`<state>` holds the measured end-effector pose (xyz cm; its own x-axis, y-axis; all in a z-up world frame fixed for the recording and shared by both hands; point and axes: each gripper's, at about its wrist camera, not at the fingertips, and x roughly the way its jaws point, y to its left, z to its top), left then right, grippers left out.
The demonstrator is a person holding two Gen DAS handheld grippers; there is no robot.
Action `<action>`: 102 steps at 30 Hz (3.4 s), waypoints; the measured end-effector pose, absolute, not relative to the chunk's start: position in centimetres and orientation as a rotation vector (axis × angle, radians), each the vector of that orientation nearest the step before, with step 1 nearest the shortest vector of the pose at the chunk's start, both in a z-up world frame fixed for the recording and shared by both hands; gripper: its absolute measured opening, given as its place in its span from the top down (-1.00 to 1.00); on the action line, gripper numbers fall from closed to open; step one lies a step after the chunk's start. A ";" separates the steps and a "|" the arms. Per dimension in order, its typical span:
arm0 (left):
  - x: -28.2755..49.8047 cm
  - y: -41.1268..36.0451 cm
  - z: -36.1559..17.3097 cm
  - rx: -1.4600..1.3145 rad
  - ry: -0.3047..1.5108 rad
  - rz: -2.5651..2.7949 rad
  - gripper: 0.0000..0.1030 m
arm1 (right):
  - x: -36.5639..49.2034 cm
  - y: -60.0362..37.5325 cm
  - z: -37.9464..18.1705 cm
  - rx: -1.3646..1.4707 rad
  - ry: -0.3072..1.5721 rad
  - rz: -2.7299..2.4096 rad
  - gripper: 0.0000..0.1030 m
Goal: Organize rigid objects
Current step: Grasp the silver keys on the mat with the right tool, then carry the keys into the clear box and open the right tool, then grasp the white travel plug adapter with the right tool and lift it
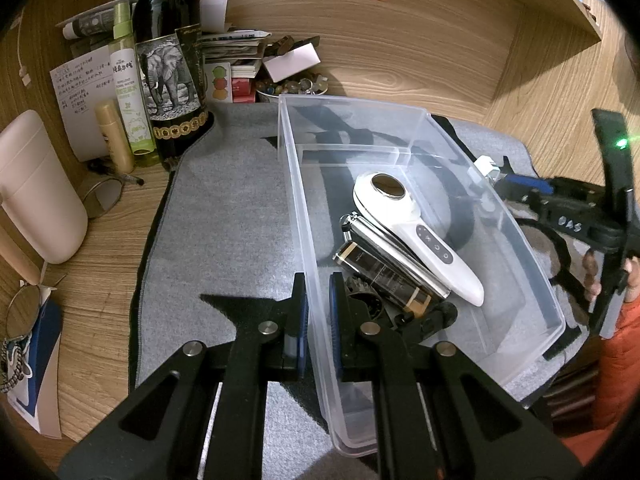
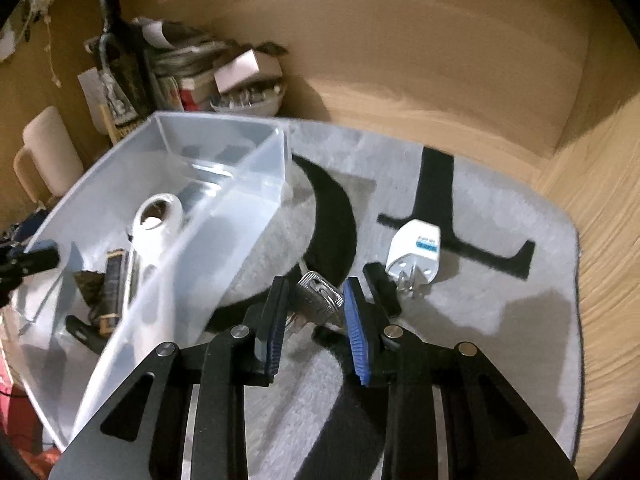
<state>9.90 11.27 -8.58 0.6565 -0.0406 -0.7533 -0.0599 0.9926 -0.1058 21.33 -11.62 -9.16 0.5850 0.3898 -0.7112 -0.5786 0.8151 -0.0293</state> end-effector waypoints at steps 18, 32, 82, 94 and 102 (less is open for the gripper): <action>9.9 11.2 -8.6 -0.126 0.854 0.012 0.82 | 16.1 -8.9 -1.1 -0.289 0.486 0.691 0.50; 9.9 11.3 -8.6 -0.127 0.856 0.009 0.82 | 14.0 -3.2 -2.9 -0.374 0.505 0.866 0.50; 9.7 11.3 -8.5 -0.117 0.862 0.025 0.82 | 22.7 -13.5 -7.3 -0.270 0.696 0.470 -0.29; 9.7 11.2 -8.5 -0.116 0.862 0.025 0.82 | 28.4 -14.3 -12.0 -0.207 0.834 0.414 -0.26; 9.7 11.2 -8.5 -0.120 0.862 0.030 0.82 | 30.4 -13.3 -14.3 -0.207 0.910 0.437 0.34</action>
